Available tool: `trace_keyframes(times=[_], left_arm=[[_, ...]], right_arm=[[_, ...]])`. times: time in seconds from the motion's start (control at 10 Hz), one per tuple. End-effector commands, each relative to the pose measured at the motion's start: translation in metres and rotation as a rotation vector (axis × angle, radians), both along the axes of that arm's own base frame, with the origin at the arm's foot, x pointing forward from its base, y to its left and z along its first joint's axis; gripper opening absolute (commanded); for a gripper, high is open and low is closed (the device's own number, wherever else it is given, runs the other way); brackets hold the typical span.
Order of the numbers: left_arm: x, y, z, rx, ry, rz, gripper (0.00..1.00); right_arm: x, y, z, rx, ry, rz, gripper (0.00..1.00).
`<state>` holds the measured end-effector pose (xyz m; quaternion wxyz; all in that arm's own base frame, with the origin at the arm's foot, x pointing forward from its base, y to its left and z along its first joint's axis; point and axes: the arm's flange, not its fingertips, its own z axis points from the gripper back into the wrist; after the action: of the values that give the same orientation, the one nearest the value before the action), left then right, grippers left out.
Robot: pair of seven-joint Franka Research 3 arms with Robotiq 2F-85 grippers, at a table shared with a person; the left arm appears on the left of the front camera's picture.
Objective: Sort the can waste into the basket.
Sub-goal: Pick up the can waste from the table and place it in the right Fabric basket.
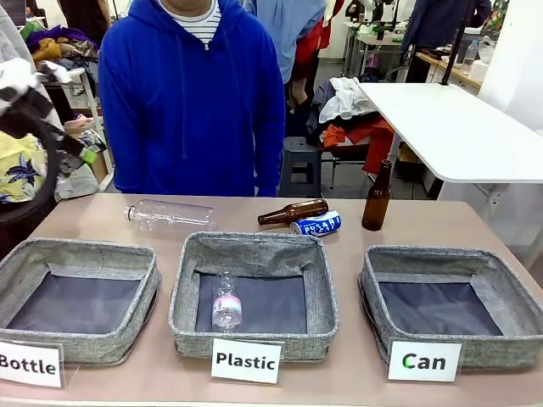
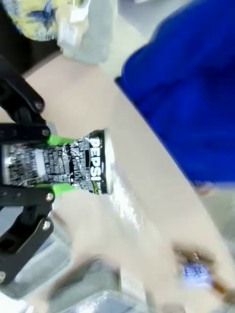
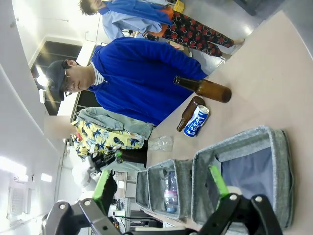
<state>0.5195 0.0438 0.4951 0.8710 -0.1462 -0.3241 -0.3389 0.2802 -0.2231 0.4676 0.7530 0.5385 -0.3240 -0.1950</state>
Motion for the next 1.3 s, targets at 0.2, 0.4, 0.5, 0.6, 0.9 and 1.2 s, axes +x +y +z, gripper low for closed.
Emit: trace_keyframes(times=[0.2,0.4,0.5,0.6,0.9,1.2], left_arm=[[-0.162,0.071,0.002,0.103,0.091,-0.807,0.0],[-0.18,0.072,-0.006,0.19,-0.009,-0.745,0.0],[-0.177,0.066,-0.012,0.003,0.106,-0.664,0.0],[-0.177,0.066,-0.012,0.003,0.106,-0.664,0.0],[-0.177,0.066,-0.012,0.003,0.106,-0.664,0.0],[-0.187,-0.014,-0.006,-0.129,-0.055,-0.679,0.32]], right_arm=[[0.004,-0.002,0.001,-0.001,-0.038,-0.004,1.0],[0.004,-0.002,0.001,-0.001,-0.038,-0.004,1.0],[0.004,-0.002,0.001,-0.001,-0.038,-0.004,1.0],[0.004,-0.002,0.001,-0.001,-0.038,-0.004,1.0],[0.004,-0.002,0.001,-0.001,-0.038,-0.004,1.0],[-0.019,-0.019,0.043,-0.083,-0.037,0.006,1.0]])
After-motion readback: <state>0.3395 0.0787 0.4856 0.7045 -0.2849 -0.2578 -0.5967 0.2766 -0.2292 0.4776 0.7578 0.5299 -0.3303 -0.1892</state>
